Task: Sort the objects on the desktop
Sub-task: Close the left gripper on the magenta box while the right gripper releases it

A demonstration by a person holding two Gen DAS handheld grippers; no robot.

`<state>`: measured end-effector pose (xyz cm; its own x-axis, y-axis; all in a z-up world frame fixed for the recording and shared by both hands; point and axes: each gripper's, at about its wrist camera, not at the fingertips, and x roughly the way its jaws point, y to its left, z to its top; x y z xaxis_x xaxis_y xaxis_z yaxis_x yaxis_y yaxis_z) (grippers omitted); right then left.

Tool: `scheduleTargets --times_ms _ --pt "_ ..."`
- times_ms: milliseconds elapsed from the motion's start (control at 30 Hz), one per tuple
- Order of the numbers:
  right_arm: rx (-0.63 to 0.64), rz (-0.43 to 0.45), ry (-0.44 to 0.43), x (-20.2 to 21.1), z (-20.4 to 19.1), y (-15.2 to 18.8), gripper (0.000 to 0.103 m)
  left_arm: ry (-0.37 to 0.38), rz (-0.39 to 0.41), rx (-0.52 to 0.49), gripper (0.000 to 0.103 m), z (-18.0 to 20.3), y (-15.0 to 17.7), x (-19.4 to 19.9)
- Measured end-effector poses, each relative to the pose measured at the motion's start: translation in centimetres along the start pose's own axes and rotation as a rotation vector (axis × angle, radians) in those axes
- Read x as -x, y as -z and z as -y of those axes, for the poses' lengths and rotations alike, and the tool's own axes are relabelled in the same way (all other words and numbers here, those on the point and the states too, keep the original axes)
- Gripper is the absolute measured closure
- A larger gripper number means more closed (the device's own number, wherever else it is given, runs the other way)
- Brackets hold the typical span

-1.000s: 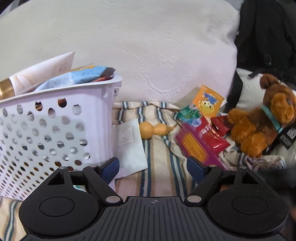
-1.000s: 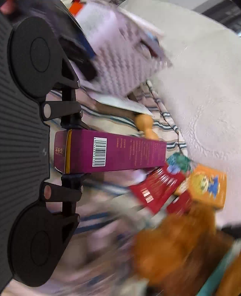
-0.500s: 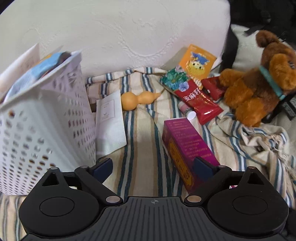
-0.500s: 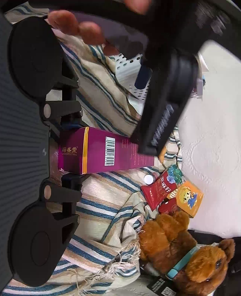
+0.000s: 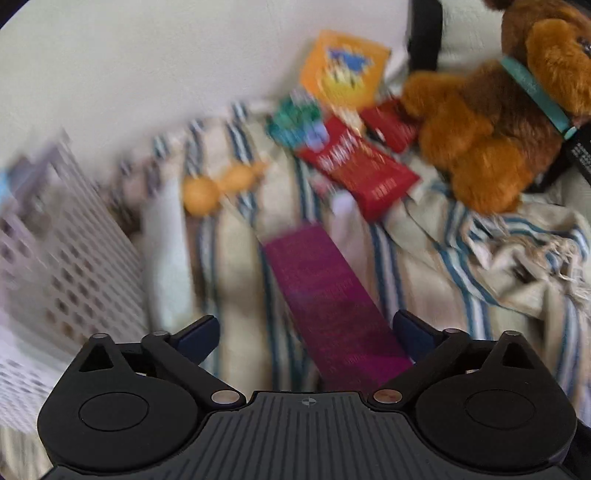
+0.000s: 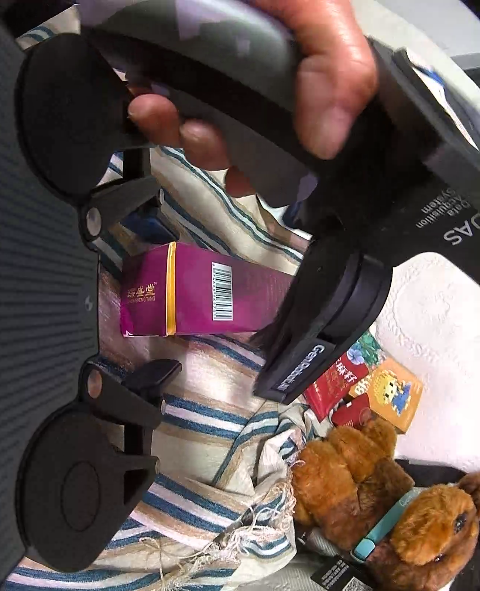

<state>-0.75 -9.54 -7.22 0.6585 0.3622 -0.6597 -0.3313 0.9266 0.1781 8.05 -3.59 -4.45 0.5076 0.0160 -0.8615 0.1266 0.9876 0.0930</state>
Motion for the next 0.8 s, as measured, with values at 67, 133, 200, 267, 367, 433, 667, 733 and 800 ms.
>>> scheduleTargets --times_ms 67,133,200,267,367,433,667,733,800 --pt "0.008 0.009 0.011 0.1 -0.2 0.1 0.030 0.130 -0.033 0.037 0.002 -0.5 -0.1 0.1" --pt "-0.003 0.014 0.010 0.1 -0.1 0.2 0.029 0.099 -0.074 0.061 0.006 -0.5 -0.3 -0.6" --pt "0.003 0.023 0.010 0.2 -0.3 0.2 0.028 0.062 -0.110 0.070 0.015 -0.6 -0.4 -1.6" --pt "0.011 0.027 0.011 0.3 -0.4 0.3 0.028 0.071 -0.118 0.063 0.021 -0.7 -0.4 -2.2" --pt "0.016 0.020 -0.009 0.6 -0.4 0.2 0.049 0.104 -0.088 0.086 0.042 -0.9 0.0 -1.8" --pt "0.001 0.035 -0.032 0.8 -0.4 0.4 0.048 0.082 -0.067 0.096 0.044 -0.8 0.2 -1.2" --pt "0.142 0.217 0.035 3.4 -3.0 1.4 0.048 0.043 0.184 0.138 0.045 -1.9 2.5 4.6" --pt "0.187 0.301 0.039 4.6 -3.8 1.8 0.048 0.015 0.287 0.143 0.045 -2.1 3.5 7.3" --pt "0.224 0.382 0.051 5.7 -4.5 2.2 0.048 0.001 0.374 0.167 0.045 -2.2 4.0 9.4"
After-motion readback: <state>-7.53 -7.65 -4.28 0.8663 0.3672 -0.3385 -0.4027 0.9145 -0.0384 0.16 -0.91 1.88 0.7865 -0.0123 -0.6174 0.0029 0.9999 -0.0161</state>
